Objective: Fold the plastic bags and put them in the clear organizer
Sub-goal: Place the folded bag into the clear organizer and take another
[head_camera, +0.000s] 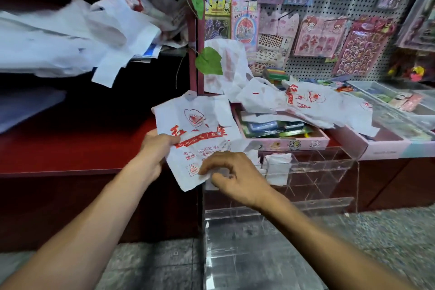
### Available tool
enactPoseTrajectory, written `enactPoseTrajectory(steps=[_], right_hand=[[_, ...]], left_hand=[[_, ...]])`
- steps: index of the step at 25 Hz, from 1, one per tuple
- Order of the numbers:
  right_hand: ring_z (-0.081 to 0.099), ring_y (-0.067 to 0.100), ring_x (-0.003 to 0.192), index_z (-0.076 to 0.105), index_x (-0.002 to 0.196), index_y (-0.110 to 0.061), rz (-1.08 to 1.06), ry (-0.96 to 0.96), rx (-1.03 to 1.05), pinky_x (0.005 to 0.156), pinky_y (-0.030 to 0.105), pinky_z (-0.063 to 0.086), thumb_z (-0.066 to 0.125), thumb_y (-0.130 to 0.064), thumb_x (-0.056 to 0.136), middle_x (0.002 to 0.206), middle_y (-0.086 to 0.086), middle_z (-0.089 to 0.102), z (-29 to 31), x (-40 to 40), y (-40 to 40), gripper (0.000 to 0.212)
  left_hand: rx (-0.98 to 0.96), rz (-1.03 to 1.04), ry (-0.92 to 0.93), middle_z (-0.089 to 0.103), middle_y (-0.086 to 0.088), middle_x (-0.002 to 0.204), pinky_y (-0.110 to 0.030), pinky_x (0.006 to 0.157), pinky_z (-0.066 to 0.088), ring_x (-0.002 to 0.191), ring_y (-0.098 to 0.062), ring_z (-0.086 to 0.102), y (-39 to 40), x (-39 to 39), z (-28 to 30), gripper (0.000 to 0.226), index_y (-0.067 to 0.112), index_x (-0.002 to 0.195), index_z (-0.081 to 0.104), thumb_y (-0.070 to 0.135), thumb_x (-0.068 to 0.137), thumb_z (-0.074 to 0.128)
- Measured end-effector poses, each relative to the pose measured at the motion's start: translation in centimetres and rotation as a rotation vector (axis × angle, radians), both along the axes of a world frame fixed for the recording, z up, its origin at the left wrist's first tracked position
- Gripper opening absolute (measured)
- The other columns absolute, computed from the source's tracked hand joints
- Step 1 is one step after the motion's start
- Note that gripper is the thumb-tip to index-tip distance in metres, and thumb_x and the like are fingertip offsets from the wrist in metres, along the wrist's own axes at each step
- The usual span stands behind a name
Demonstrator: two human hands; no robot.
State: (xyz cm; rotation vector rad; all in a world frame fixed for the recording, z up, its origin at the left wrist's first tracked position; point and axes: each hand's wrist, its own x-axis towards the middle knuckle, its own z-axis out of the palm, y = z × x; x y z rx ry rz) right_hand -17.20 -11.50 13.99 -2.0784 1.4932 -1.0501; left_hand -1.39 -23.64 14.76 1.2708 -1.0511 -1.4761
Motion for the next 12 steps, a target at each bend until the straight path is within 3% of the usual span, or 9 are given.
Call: enactPoseTrajectory(steps=[3, 6, 9, 12], right_hand=[[0.06, 0.017, 0.108, 0.07, 0.107, -0.018, -0.021, 0.164, -0.039, 0.096, 0.034, 0.047, 0.051, -0.024, 0.072, 0.117, -0.005, 0.066, -1.3, 2.2, -2.5, 0.04], [0.053, 0.03, 0.117, 0.06, 0.128, -0.019, -0.037, 0.508, -0.071, 0.098, 0.044, 0.044, 0.06, -0.019, 0.076, 0.136, 0.002, 0.057, -1.9, 4.8, -5.5, 0.052], [0.043, 0.027, 0.131, 0.041, 0.142, -0.026, 0.001, 0.72, 0.11, 0.105, 0.042, 0.035, 0.065, -0.027, 0.081, 0.149, 0.0, 0.044, -2.3, 7.0, -8.3, 0.066], [0.033, 0.029, 0.139, 0.031, 0.148, -0.029, 0.02, 0.806, 0.247, 0.112, 0.045, 0.029, 0.07, -0.038, 0.081, 0.157, 0.001, 0.031, -3.3, 8.7, -10.4, 0.078]], left_hand=[[-0.011, 0.095, -0.094, 0.07, -0.007, 0.099, -0.035, 0.077, 0.053, 0.081, -0.023, 0.067, -0.7, 4.9, -0.9, 0.022, 0.013, 0.103, 0.063, -0.004, 0.09, 0.061], [-0.016, 0.122, -0.137, 0.073, -0.001, 0.08, -0.028, 0.061, 0.046, 0.066, -0.017, 0.063, -0.9, 9.5, -1.7, 0.016, 0.015, 0.092, 0.066, 0.002, 0.094, 0.056], [0.034, 0.176, -0.118, 0.069, -0.004, 0.082, -0.027, 0.058, 0.044, 0.065, -0.018, 0.06, -1.3, 12.7, -2.2, 0.024, 0.015, 0.089, 0.062, 0.013, 0.103, 0.042], [0.066, 0.272, -0.067, 0.063, -0.008, 0.086, -0.022, 0.041, 0.04, 0.054, -0.018, 0.052, -2.7, 15.0, -3.0, 0.022, 0.01, 0.107, 0.063, 0.012, 0.101, 0.042]])
